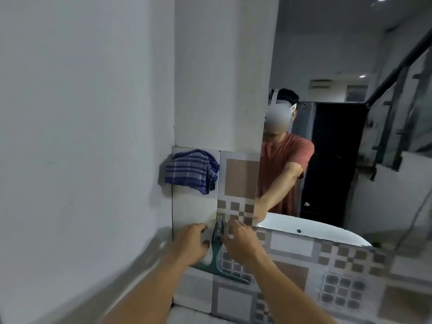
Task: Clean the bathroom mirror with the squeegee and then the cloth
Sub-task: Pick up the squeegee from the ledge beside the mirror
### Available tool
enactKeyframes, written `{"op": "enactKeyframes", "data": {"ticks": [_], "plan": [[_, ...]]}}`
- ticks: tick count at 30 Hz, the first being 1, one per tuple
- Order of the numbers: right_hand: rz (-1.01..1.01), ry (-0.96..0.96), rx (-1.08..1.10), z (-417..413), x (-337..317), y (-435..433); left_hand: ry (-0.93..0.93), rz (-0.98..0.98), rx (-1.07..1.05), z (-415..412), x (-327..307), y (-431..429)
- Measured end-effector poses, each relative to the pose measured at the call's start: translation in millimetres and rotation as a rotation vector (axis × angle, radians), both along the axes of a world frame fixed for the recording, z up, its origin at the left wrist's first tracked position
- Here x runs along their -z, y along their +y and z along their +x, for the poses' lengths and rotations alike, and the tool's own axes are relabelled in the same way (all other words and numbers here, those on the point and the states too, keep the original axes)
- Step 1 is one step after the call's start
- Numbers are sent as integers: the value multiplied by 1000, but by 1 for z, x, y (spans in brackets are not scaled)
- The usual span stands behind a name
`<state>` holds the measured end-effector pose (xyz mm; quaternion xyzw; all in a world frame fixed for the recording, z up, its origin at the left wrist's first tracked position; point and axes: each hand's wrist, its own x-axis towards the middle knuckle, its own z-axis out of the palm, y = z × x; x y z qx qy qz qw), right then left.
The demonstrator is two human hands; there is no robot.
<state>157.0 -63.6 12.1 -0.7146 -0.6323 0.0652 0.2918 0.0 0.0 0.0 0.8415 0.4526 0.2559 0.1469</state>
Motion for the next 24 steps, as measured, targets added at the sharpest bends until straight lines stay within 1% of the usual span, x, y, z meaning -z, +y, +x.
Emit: {"op": "enactKeyframes", "data": {"ticks": [2,4,7,11,14,17,24], "plan": [[2,72,32,-2,6,7,-119,-91,-8,8,10,2],[3,84,64,-6,15,10,-167,-163,-3,16,21,4],[40,174,96,-7,27,17,-248,-237,-29,24,39,13],[107,304,139,-9,35,23,-331,-252,-113,31,56,21],[157,364,131,-10,37,24,-435,-275,-119,36,60,20],[200,383,87,-8,35,22,-476,-291,-120,37,59,19],[247,354,9,-9,15,13,-545,-230,-82,33,39,9]]}}
